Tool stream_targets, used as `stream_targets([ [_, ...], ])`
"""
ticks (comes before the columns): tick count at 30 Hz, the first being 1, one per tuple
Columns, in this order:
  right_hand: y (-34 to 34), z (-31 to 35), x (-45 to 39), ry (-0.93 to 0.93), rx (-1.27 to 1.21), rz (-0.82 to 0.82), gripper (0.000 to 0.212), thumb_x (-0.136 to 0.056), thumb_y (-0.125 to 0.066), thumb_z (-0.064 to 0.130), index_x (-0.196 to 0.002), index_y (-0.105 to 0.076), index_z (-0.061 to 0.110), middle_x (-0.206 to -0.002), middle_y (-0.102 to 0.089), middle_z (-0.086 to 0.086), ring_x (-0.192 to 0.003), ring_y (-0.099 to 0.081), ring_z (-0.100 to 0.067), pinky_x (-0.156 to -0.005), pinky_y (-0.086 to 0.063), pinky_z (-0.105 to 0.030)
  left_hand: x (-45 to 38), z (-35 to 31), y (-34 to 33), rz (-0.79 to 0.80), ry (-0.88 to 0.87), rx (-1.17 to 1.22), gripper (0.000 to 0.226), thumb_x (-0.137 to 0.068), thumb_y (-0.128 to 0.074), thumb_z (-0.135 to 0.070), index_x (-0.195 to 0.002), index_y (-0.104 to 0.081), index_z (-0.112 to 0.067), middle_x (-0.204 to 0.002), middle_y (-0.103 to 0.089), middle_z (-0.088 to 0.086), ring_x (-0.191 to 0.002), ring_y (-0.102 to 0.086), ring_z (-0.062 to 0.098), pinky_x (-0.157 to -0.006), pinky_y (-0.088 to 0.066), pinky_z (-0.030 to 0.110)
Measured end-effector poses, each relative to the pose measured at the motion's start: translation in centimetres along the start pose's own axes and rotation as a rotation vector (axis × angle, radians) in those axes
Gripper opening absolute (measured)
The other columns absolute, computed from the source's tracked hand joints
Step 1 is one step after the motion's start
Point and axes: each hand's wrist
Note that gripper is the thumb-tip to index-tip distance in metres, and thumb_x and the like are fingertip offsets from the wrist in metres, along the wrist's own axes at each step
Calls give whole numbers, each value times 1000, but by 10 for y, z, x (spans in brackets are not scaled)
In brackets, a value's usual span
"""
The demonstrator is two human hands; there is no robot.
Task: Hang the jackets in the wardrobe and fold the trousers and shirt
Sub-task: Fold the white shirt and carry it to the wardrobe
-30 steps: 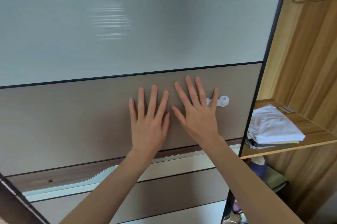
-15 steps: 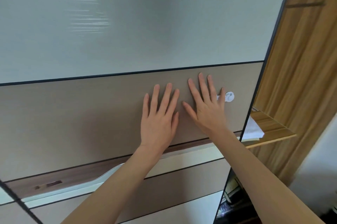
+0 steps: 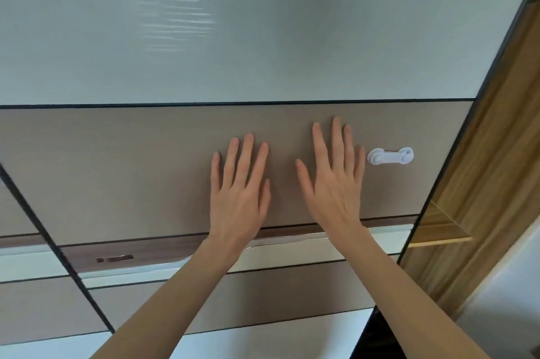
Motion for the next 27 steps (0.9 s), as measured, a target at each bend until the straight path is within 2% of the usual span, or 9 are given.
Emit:
stream_targets([
  [5, 2, -19, 5, 103, -11, -7, 65, -110, -41, 51, -167, -18, 30, -176, -9, -4, -162, -7, -30, -124, -18, -65, 4, -18, -2, -18, 71, -29, 65, -107, -45, -32, -166, -22, -19, -175, -11, 7, -161, -10, 30, -126, -18, 60],
  [10, -1, -49, 8, 17, -8, 30, 70, -107, -37, 61, -167, -11, 35, -176, -4, -1, -162, -3, -32, -117, -25, -74, 4, -34, -9, -10, 76, -64, 65, -107, -44, -34, -166, -21, -19, -175, -11, 8, -161, -11, 31, -126, -18, 60],
  [15, 0, -87, 7, -63, 9, 62, 91, -95, -44, 80, -167, -10, 38, -176, 1, -4, -161, 1, -40, -108, -34, -78, -7, -58, -23, 15, 51, -75, 66, -107, -42, -36, -167, -19, -22, -175, -10, 8, -161, -9, 31, -125, -17, 64],
  [19, 3, -121, 6, -79, 23, 75, 103, -86, -52, 85, -167, -9, 38, -176, 3, -5, -160, 3, -42, -107, -33, -80, -15, -85, -37, 27, 15, -63, 68, -107, -45, -38, -167, -18, -22, -175, -8, 8, -161, -8, 31, -124, -17, 66],
  [27, 12, -174, 2, -100, 25, 109, 106, -84, -52, 88, -167, -7, 38, -176, 8, -6, -160, 7, -43, -109, -31, -80, -27, -128, -65, 20, -44, -60, 74, -106, -53, -40, -167, -16, -22, -175, -6, 8, -161, -7, 32, -125, -12, 66],
])
Point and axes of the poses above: each hand's wrist, its own x-axis away from the middle knuckle, its own y-axis out of the back of the hand, z = x × y
